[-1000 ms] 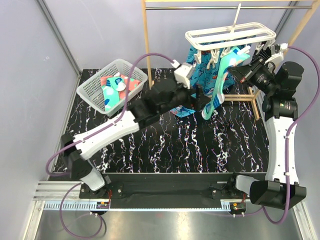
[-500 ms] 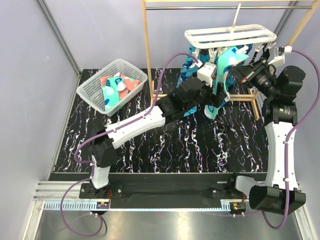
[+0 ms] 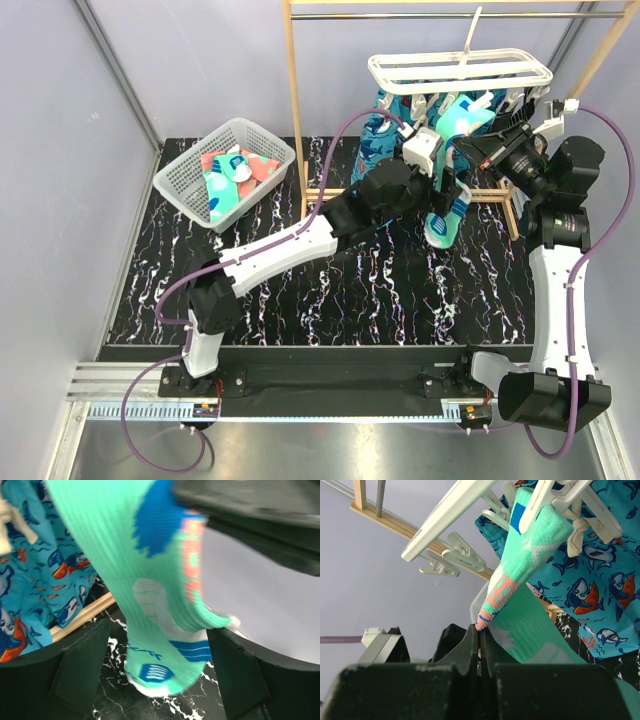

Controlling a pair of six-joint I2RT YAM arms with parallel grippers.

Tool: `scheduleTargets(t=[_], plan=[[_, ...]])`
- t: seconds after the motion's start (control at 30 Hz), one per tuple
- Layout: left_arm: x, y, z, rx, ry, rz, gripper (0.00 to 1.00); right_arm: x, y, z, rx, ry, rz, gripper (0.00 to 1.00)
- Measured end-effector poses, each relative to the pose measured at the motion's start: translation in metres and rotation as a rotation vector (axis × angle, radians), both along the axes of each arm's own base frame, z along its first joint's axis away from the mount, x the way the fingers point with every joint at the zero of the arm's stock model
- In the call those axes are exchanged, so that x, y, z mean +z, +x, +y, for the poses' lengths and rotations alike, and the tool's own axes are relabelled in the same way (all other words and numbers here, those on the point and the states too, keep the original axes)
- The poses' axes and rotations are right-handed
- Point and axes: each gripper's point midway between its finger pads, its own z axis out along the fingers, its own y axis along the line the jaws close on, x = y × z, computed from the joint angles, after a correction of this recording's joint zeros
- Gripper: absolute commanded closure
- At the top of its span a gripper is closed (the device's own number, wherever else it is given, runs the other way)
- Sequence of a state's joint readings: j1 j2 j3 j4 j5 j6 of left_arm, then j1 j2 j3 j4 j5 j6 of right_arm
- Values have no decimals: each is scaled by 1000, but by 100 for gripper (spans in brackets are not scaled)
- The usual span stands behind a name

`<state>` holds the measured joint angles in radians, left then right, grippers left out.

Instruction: Remove the socks clipped to the hanger

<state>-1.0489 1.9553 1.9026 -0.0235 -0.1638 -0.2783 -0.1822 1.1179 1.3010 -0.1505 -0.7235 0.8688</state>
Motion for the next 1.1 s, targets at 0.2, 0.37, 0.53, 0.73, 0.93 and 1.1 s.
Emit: scheduleTargets(t=[0.2,0.37,0.53,0.73,0.93,1.1], plan=[[2,-23,-14,-26,9,-40,14,-1,-1,0,-5,1,3,100],[1,-30,-17,-18,4,-38,14,2,-5,0,-6,-2,-10,100],[-4,-25,-11,4,0,-31,13,1,-6,1,-6,-1,-7,100],[2,-15,-5,64,-8,-42,23,-1,-8,1,-6,5,-2,100],[11,-12,-3,74,-12,-72,82,-3,-11,1,-8,8,2,100],[10,-14,-5,51,-2,-78,100,-7,-8,-1,-27,7,13,93]])
